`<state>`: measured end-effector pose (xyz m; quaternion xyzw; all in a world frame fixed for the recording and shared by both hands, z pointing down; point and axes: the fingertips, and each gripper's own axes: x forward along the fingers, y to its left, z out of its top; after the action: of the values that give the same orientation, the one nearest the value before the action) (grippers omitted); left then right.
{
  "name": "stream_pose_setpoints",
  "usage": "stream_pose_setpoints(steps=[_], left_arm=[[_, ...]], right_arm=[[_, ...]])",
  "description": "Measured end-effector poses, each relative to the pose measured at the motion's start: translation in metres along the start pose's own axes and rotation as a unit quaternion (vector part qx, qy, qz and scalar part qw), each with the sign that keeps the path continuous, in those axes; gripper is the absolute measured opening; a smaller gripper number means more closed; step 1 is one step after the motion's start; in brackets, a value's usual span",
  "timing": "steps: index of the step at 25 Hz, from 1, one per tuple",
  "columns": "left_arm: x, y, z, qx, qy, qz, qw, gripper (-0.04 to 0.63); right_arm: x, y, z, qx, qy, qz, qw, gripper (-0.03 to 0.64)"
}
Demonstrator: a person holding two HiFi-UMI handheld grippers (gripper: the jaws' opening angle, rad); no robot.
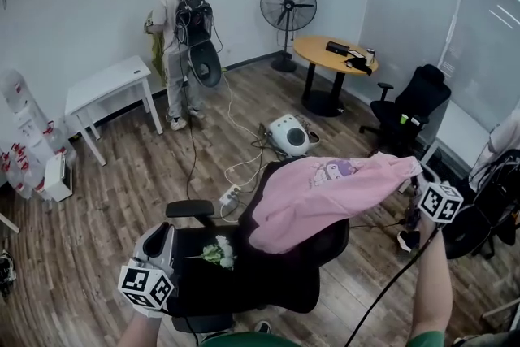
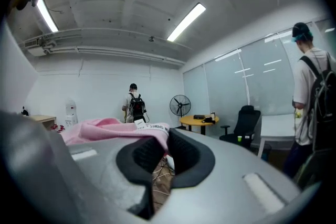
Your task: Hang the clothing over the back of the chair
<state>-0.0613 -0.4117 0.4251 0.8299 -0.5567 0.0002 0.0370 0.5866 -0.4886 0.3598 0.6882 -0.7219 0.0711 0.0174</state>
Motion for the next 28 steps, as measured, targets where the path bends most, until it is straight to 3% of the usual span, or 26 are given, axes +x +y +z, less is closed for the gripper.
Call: stream_pose_setpoints(steps=[6, 12, 20, 25, 28], left_arm=[[0.014, -0.024, -0.003, 0.009, 0.011, -0.007, 0.9999, 0.058], [0.016, -0.046, -0.007, 0.015, 0.019, -0.009, 0.9997, 0.058], [0.011, -0.059, -0.010, 0.023, 0.028, -0.005, 0.9993, 0.055], [0.006, -0.063, -0.015, 0.026, 0.042, -0.015, 0.9986, 0.055], [0.007, -0.073, -0.019, 0.025, 0.046, -0.030, 0.9982, 0.055]], right_arm=[[0.000, -0.014, -0.107, 0.057, 0.042, 0.021, 0.997, 0.020], [-0.011, 0.014, -0.202, 0.106, 0.078, 0.064, 0.989, 0.025], [-0.032, 0.056, -0.260, 0.159, 0.089, 0.104, 0.978, 0.056], [-0.059, 0.072, -0.274, 0.158, 0.081, 0.130, 0.975, 0.145], [-0.086, 0.074, -0.278, 0.180, 0.068, 0.163, 0.968, 0.204]])
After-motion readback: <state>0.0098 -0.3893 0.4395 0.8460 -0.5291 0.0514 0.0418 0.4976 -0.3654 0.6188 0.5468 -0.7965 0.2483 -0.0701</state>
